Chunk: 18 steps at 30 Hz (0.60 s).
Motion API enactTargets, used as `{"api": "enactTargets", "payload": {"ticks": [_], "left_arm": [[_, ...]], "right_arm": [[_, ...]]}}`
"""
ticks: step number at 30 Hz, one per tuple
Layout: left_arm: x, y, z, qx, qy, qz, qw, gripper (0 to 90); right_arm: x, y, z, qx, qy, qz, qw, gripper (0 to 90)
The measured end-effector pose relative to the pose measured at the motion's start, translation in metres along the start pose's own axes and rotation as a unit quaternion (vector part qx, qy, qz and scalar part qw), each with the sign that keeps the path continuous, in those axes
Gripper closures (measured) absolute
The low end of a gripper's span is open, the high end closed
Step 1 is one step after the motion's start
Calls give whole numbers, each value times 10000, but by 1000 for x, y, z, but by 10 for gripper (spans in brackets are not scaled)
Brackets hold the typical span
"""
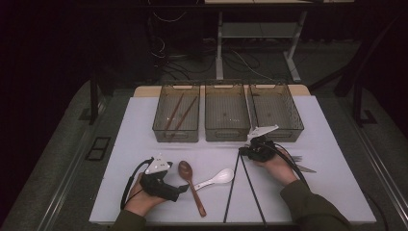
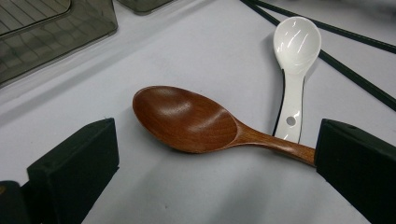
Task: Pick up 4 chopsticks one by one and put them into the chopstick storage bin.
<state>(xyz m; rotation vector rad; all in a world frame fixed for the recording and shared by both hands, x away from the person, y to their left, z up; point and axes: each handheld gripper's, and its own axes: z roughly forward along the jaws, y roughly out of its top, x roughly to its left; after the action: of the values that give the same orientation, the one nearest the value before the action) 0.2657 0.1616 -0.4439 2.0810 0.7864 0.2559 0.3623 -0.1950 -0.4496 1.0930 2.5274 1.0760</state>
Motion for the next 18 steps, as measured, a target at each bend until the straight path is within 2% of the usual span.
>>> {"api": "enactTargets", "payload": {"ticks": [9, 18], "left_arm": [[0, 0, 0, 4, 3, 4, 10000, 0], [0, 0, 1, 20, 11, -6, 10000, 0]], "right_arm": [[1, 1, -12, -117, 49, 58, 9999, 805], [0, 5, -1, -119, 58, 272, 9995, 757]]}}
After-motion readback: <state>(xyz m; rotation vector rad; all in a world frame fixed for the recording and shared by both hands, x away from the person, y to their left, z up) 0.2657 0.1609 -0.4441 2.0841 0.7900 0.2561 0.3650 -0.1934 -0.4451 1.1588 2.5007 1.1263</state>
